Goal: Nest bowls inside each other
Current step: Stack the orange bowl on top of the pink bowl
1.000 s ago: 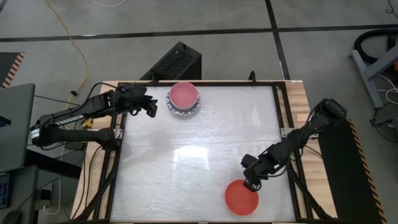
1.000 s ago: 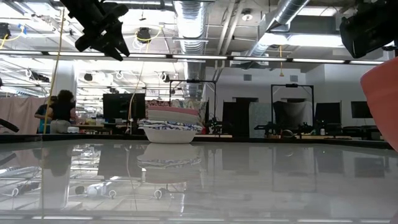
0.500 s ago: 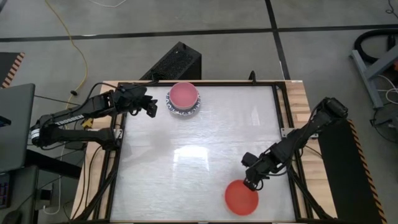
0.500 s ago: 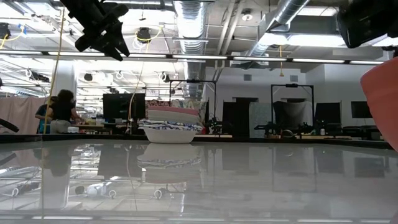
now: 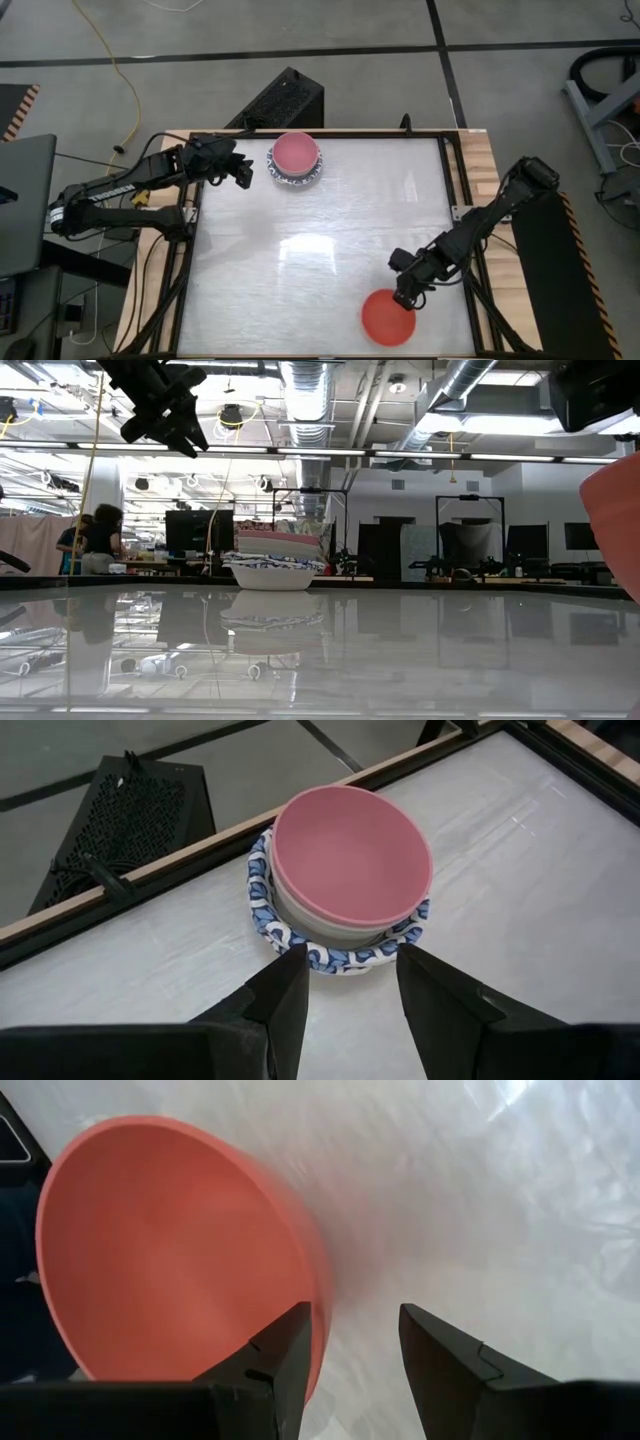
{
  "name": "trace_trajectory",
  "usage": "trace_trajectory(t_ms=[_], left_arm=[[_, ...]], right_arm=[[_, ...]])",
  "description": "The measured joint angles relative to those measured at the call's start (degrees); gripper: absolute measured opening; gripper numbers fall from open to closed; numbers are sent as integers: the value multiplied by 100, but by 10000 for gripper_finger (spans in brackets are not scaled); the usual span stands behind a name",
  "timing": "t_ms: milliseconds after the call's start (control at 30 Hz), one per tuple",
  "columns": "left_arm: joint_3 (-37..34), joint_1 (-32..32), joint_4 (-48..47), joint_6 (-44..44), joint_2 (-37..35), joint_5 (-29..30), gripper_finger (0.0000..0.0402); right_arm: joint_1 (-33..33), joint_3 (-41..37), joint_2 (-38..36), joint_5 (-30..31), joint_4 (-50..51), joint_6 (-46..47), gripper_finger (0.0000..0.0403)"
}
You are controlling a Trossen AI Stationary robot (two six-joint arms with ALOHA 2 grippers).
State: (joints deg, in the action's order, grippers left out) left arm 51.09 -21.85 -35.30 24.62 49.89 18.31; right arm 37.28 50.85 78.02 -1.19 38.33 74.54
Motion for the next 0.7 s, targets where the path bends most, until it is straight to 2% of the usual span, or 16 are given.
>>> trace_trajectory(t_ms=[700], left_arm=[[0,0,-36,-2,-2,7,142]], right_arm=[[115,0,7,455,-48,43,174]])
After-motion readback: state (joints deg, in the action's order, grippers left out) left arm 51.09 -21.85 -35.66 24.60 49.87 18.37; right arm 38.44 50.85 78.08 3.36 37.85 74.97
